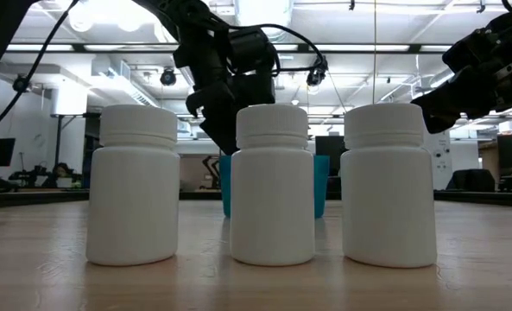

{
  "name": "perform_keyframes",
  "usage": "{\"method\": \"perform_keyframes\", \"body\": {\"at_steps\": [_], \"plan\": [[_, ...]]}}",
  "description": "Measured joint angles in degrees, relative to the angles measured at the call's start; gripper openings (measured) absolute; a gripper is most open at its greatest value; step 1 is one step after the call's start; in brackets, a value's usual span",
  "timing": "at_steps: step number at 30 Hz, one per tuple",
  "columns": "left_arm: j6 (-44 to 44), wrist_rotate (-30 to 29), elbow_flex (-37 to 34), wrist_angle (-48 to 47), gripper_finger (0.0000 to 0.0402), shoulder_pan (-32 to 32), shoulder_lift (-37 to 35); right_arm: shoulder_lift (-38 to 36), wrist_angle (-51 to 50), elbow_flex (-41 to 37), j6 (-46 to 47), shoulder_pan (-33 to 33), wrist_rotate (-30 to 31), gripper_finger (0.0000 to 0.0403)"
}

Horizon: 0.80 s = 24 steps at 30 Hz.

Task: Pick and place pill bottles into a basket
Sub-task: Put the white pill bottle into the blue bin

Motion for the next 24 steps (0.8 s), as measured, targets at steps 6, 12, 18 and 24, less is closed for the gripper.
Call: {"method": "perform_keyframes", "body": {"at_steps": [6,12,18,24], "plan": [[-0.22,-0.05,0.25,-0.53,0.023,-0.23,-0.67,0.0,0.0,0.0,0.01,0.02,0.0,0.0009],[-0.22,-0.08,2.61,-1.94,0.0231,-0.84,-1.7,0.0,0.0,0.0,0.03,0.02,0.0,0.0009],[-0.22,-0.89,4.83,-5.26,0.0231,-1.97,-3.49,0.0,0.0,0.0,-0.19,0.0,0.0,0.0009],[-0.24,-0.83,4.87,-4.26,0.0231,-3.45,-8.23,-0.04,-0.01,0.0,-0.32,0.0,0.0,0.0008]]}}
